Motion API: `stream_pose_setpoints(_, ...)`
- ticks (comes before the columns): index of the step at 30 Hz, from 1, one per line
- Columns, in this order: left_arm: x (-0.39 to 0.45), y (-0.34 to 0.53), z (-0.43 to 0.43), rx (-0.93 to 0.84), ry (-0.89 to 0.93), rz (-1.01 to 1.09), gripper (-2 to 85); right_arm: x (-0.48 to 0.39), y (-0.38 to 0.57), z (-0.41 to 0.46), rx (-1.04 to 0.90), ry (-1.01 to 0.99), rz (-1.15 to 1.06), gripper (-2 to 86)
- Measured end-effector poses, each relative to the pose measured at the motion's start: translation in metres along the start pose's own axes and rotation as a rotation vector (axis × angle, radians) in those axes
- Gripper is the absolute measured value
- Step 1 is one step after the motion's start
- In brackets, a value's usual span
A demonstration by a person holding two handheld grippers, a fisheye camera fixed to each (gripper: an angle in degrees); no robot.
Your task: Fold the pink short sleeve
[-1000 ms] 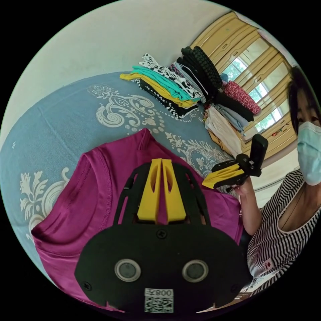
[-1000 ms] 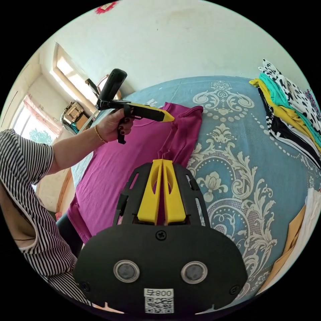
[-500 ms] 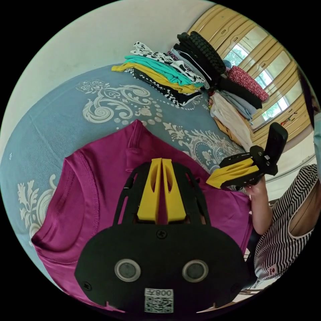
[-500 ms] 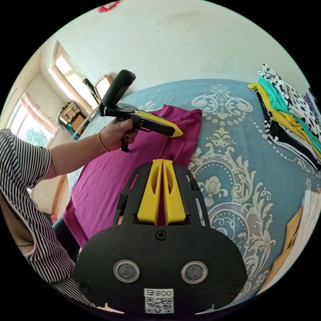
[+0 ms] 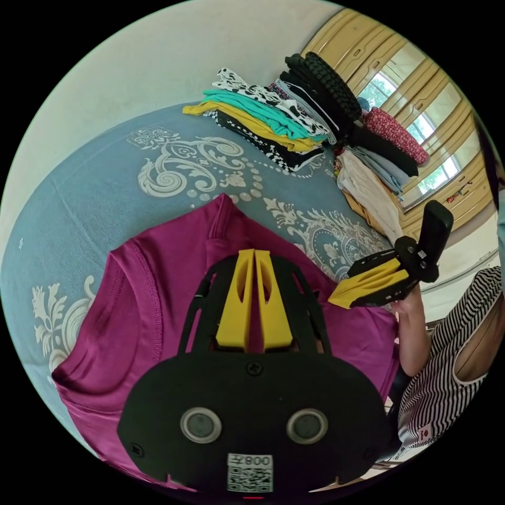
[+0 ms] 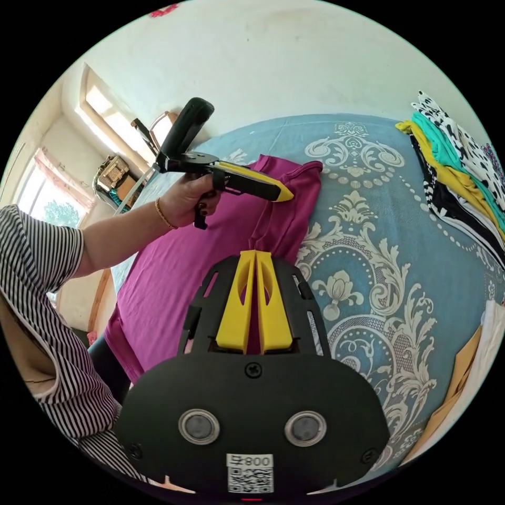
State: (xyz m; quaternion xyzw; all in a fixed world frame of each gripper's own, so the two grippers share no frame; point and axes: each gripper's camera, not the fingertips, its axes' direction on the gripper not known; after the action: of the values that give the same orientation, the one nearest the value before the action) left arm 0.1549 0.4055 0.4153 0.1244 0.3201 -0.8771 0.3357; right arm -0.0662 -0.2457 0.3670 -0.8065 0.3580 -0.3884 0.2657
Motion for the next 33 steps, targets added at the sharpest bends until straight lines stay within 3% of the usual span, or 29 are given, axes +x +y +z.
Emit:
stream_pose_setpoints(7, -0.004, 0.031, -0.013, 0.019, 0.020, -0.017, 0.2, -0.006, 0.000, -0.014, 0.110, -0.029, 0.008, 0.2)
stream_pose_setpoints(13, 0.003, 0.066, -0.035, 0.065, -0.005, 0.007, 0.3, -0.015, -0.016, 0.022, -0.051, 0.027, 0.037, 0.1)
stream_pose_setpoints(19, 0.005, 0.133, -0.084, 0.190, 0.033, -0.059, 0.7, -0.027, -0.018, 0.009, 0.033, 0.019, 0.052, 0.3)
stream_pose_setpoints(23, 0.010, 0.220, -0.131, 0.269, 0.060, -0.200, 2.1, -0.028, -0.006, -0.022, 0.275, -0.076, 0.094, 0.6)
stream_pose_setpoints(27, 0.015, 0.346, -0.197, 0.326, -0.101, -0.490, 4.4, -0.038, -0.007, -0.031, 0.385, -0.189, 0.081, 1.7)
stream_pose_setpoints(30, 0.017, 0.447, -0.243, 0.357, -0.275, -0.774, 6.0, -0.064, -0.032, -0.021, 0.352, -0.304, 0.008, 2.4)
stream_pose_setpoints(33, 0.013, 0.526, -0.264, 0.420, -0.300, -0.988, 7.2, -0.106, -0.077, 0.006, 0.230, -0.331, -0.064, 2.9)
